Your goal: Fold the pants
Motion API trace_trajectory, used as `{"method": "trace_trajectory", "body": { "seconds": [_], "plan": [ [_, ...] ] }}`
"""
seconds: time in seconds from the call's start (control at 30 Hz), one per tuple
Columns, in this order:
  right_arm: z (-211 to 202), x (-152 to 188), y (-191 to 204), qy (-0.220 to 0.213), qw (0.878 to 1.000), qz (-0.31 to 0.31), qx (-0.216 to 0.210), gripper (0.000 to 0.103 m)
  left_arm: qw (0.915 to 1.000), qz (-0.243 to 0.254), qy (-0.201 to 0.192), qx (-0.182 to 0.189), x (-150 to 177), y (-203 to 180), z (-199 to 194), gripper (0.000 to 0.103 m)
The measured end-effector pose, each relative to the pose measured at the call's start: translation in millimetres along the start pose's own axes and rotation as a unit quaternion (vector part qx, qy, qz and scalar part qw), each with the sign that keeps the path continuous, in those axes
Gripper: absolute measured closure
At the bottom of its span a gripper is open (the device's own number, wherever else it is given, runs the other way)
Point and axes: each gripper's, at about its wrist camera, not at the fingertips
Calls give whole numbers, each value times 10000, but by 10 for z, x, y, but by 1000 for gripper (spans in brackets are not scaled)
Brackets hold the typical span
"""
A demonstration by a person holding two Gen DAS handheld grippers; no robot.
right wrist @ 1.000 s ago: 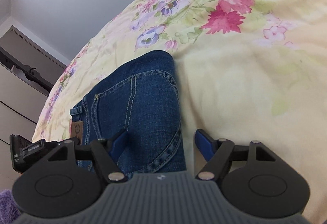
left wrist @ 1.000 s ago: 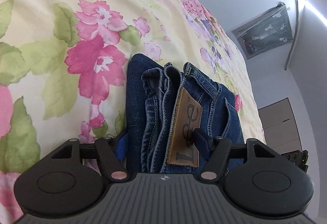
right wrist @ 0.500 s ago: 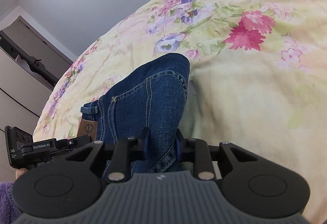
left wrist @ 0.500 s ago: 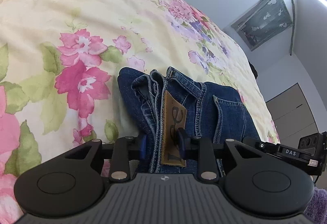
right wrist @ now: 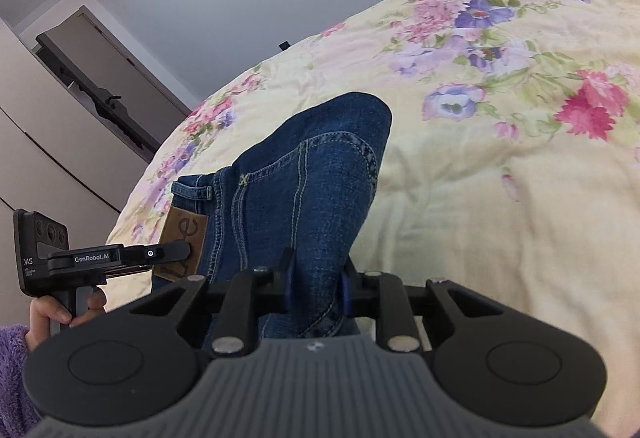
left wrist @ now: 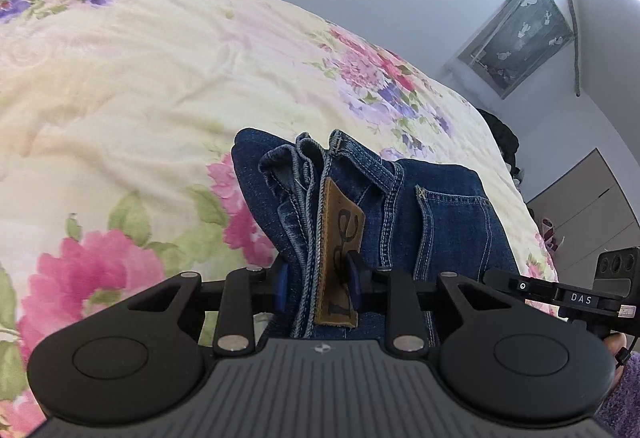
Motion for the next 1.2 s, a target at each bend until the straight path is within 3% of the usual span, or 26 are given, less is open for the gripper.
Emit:
{"method": "trace_trajectory", "body": {
  "seconds": [0.27,0.47,0.7,0.83,1.0,1.2],
  "plan": [
    [680,4,716,111,9984,13,-555,86,9986,51,-154,-494,-306,604,-521,72],
    [1254,145,1003,423,9957,92,-819,86,9973,2,-38,-736,-409,1087,-526,71],
    [1694,287,891,613,9946,261,-797,86,9979,-314,107,-555,-349,1654,-265,71],
    [1851,360,775,677,9951,224,-677,85,9983,-112,154,-557,-326,1755,-132,64],
    [2028,466,691,765,9959,128,-466,83,9988,-256,180,-367,-297,1897,-90,60],
    [2003,383,817,981,9951,50,-146,77,9971,-177,64,-732,-271,1721,-181,55]
  ]
}}
Point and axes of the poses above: each gripper's, at about its wrist camera, not at the fingertips, and z roughly the way its jaws point, y to its left, x to its underside, and after that the axes turned 13 degrees about -z, right-handed
